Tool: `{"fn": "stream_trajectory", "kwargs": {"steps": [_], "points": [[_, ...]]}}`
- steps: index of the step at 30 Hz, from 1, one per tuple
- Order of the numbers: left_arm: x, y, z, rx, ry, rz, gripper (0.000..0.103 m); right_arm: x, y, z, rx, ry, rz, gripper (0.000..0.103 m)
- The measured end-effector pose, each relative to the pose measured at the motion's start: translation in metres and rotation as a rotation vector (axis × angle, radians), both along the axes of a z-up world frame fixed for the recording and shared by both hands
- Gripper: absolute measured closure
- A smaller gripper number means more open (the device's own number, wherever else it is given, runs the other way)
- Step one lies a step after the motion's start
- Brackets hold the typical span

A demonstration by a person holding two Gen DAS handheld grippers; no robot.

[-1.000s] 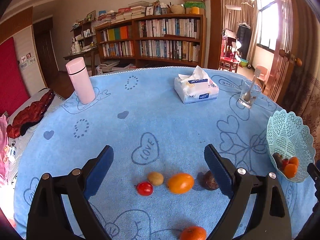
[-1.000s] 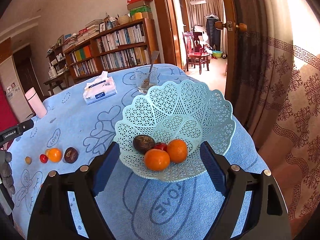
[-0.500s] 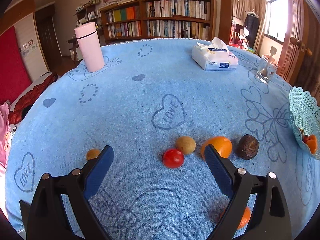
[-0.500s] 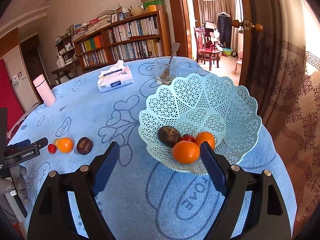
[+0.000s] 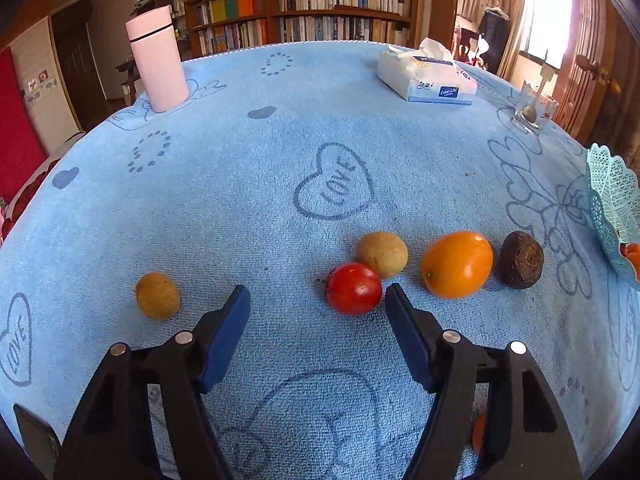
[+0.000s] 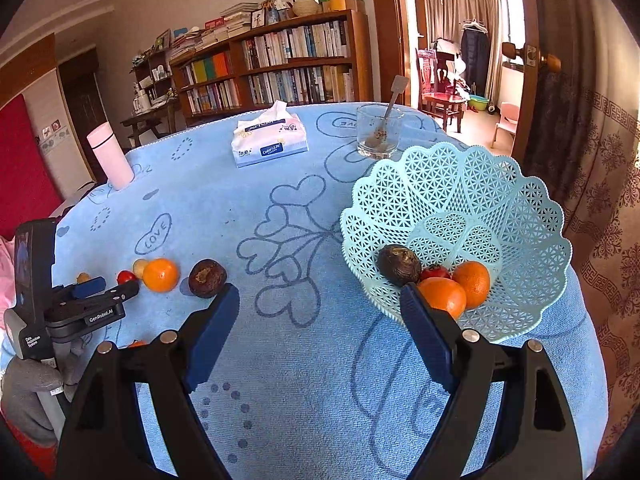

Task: Organize fruits
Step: 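Grasp the small red tomato with the left tool, then grasp an orange with the right tool while the left tool holds the tomato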

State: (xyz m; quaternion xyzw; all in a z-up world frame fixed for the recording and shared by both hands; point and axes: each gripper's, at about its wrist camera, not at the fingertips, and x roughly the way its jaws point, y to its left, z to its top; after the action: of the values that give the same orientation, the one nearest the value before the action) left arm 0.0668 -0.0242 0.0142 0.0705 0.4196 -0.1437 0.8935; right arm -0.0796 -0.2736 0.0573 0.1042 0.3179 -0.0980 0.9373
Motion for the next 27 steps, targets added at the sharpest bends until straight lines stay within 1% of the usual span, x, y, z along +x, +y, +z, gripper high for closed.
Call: {"fn": "stream_trajectory", "kwargs": {"steps": [2,3,4,5,6,8,10,15,18,24,27], "points": [[0.002,-0.001,-0.002,-0.005,0.008,-0.007,0.045,0.003,0.006,-0.001,-0.003,0.006,0.015,0.019],[0.003,-0.002,-0.002,-0.005,0.007,-0.010,0.046,0.005,0.010,-0.002,-0.004,0.009,0.023,0.019],[0.002,-0.002,-0.002,-0.007,0.003,-0.015,0.049,0.007,0.013,-0.003,-0.003,0.013,0.033,0.019],[0.002,-0.003,-0.002,-0.013,0.000,-0.025,0.055,0.009,0.016,-0.004,0.001,0.017,0.043,0.019],[0.001,-0.003,-0.002,-0.018,-0.003,-0.033,0.057,0.011,0.019,-0.005,0.008,0.021,0.055,0.019],[-0.001,-0.002,-0.002,-0.031,-0.008,-0.043,0.066,0.015,0.025,-0.007,0.023,0.030,0.075,0.019],[-0.003,0.001,-0.002,-0.052,-0.010,-0.047,0.070,0.020,0.030,-0.008,0.033,0.038,0.094,0.019],[-0.008,0.011,0.001,-0.101,-0.010,-0.035,0.072,0.032,0.045,-0.011,0.024,0.052,0.131,0.019],[-0.011,0.017,0.005,-0.115,-0.021,-0.022,0.072,0.039,0.052,-0.013,0.018,0.066,0.147,0.019],[-0.016,0.030,0.013,-0.140,-0.051,0.014,0.072,0.054,0.066,-0.016,0.037,0.087,0.188,0.019],[-0.019,0.034,0.017,-0.135,-0.073,0.032,0.072,0.063,0.077,-0.014,0.045,0.084,0.224,0.019]]}}
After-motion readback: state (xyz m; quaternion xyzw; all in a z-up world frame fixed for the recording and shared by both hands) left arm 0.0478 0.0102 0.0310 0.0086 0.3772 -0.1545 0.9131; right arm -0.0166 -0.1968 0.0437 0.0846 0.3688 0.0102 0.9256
